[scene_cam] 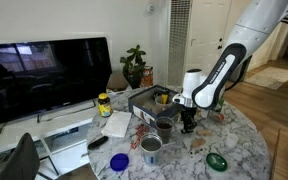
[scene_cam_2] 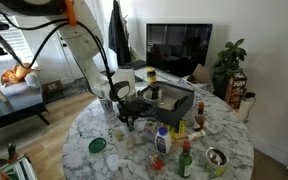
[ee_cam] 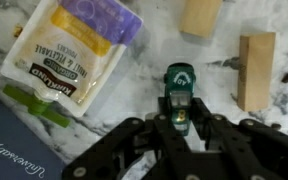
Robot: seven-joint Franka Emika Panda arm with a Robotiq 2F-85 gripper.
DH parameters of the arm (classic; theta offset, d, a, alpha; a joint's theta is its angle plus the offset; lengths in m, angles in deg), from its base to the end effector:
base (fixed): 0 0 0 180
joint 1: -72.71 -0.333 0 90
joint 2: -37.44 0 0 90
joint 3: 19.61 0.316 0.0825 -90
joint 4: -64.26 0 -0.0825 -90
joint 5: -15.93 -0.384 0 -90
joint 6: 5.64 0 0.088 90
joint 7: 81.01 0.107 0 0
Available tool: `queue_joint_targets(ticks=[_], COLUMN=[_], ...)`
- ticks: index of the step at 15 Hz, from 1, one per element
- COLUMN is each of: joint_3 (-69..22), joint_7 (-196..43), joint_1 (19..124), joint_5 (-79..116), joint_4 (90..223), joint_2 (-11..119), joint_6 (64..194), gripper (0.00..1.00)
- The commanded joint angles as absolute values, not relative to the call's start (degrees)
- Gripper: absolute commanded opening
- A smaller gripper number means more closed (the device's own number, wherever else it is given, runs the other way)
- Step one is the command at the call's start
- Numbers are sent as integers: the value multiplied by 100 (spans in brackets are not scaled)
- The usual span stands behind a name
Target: Pick up the toy car and put it on the table, pick up the wooden block to the right of the toy car and stack it on the wooden block to the left, pick up the car and put it on the stacked wooden blocks
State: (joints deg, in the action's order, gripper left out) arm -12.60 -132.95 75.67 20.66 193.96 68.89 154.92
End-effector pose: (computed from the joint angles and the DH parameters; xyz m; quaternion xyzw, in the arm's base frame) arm 0.5232 0.0454 0.1173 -0.8683 -0.4957 -0.0055 0.0175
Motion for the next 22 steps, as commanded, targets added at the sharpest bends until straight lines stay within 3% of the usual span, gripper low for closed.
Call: queue_joint_targets(ticks=[1, 8, 22], joint_3=[-1365, -1739, -1877], joint_7=[-12820, -12087, -11969], joint_1=[7490, 7475, 7652], joint_5=[2301, 2724, 2865], joint_4=[19330, 19777, 19779], joint_2=[6989, 6562, 6820], joint_6=[15571, 15362, 14967], gripper=[54, 100, 96])
